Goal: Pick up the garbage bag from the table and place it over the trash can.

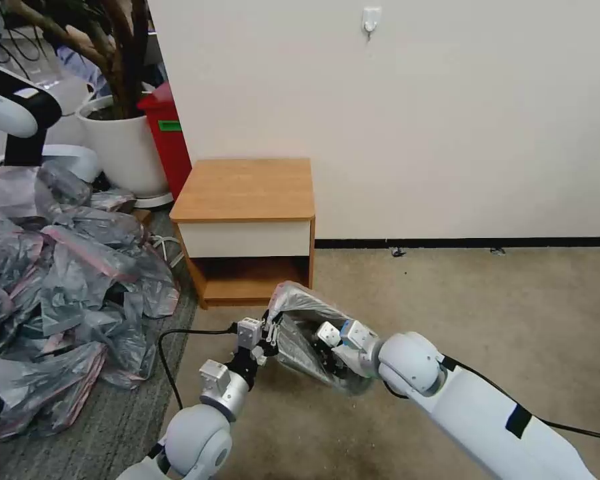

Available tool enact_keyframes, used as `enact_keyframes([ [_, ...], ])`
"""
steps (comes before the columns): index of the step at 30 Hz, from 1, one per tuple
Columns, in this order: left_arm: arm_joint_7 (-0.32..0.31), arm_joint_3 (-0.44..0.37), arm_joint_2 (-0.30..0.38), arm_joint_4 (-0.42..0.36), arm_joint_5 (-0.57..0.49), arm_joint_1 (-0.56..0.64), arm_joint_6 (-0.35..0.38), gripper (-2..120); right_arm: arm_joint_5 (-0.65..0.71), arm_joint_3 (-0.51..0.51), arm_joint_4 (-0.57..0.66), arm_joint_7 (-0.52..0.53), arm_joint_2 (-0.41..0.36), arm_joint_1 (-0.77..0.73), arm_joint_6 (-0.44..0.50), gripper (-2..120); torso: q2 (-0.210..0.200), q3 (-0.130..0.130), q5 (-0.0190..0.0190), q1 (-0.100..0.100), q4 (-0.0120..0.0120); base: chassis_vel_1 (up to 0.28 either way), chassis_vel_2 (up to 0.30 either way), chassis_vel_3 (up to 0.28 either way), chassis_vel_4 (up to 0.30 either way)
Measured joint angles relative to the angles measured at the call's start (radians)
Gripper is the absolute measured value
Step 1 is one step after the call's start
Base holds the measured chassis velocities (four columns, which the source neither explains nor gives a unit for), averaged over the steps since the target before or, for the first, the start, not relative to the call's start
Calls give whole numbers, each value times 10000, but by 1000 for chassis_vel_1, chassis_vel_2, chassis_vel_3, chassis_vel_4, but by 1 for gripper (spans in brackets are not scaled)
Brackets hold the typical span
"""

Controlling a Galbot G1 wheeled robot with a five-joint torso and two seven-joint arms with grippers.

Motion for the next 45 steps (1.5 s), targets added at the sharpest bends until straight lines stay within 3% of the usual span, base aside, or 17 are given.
enact_keyframes([
  [26,-24,171,-43,75,-67,-56,15,9,-775,-1075,-1923,317,801,978,3,0,0,0,0,0,0,0,0,0,0],
  [45,-31,225,-22,36,-156,-60,23,9,-1001,-1248,-2705,451,1240,1200,6,0,0,-1,0,0,0,0,0,0,0],
])
